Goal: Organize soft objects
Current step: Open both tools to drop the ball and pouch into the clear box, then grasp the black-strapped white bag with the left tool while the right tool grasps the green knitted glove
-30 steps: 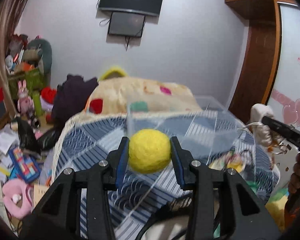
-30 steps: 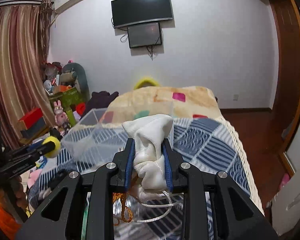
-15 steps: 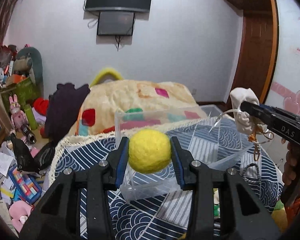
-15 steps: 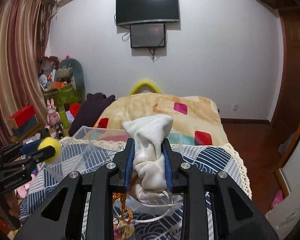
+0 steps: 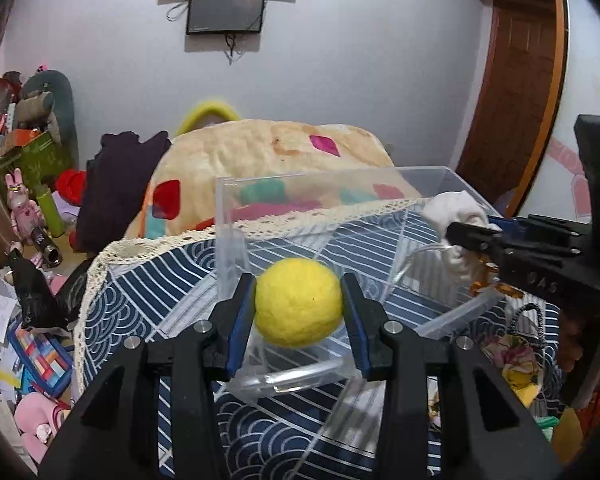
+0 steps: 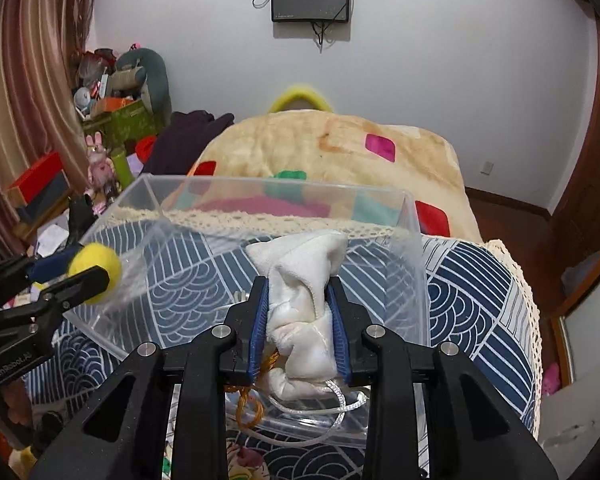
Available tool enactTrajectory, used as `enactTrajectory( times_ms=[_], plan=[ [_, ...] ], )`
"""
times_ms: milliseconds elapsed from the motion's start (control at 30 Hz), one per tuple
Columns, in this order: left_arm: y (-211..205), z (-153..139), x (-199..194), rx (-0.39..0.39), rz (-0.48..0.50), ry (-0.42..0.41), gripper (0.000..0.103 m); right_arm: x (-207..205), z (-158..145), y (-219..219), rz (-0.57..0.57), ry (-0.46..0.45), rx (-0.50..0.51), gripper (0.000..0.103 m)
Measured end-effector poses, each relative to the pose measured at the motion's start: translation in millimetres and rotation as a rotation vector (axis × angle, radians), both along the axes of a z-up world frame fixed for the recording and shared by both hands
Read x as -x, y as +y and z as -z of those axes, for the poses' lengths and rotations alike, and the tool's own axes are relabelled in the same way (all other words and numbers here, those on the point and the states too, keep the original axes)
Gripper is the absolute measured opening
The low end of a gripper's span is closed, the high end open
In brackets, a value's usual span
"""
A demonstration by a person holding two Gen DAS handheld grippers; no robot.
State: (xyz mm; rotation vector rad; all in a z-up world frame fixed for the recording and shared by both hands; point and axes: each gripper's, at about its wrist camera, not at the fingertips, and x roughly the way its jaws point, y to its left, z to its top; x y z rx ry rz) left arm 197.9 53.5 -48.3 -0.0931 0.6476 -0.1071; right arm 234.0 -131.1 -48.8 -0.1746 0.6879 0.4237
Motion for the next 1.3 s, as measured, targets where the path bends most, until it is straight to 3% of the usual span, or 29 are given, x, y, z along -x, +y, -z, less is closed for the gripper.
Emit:
enactTrajectory(
  times_ms=[200, 267, 333, 467, 667, 867, 1300],
  plan=[
    [-3.1, -0.3, 0.8, 0.020, 0.011, 0.031, 0.045, 8.2, -4.8, -2.4, -0.012, -0.021, 0.022, 0.048],
    [-2.4, -1.6, 2.8, 0.039, 0.007, 0.043, 0.046, 14.6, -10.1, -3.8, -0.012, -0.047, 0.025, 0.064],
    [-3.7, -4.6, 6.7, 0.030, 0.000, 0.036, 0.048, 21.3, -16.3, -4.5, -0.008, -0.080, 0.017, 0.067],
    [-5.9, -16.6, 22.2, -0.002, -0.026, -0.018, 0.063, 37.4, -31.3, -11.9, -0.014, -0.121, -0.034, 0.068],
    [-5.8, -30.5, 56.8, -0.018, -0.035, -0.076, 0.077, 68.6, -46.9, -23.2, -0.024, -0.191, -0.088, 0.074],
    [-10.0, -31.4, 93.9, -0.054, -0.052, -0.125, 0.094, 97.7, -43.1, -30.0, -0.028, -0.227, -0.091, 0.074],
    [-33.2, 11.4, 144.9, -0.073, -0.023, -0.040, 0.097, 136.7, 8.9, -33.1, -0.061, -0.109, -0.112, 0.074]
  ],
)
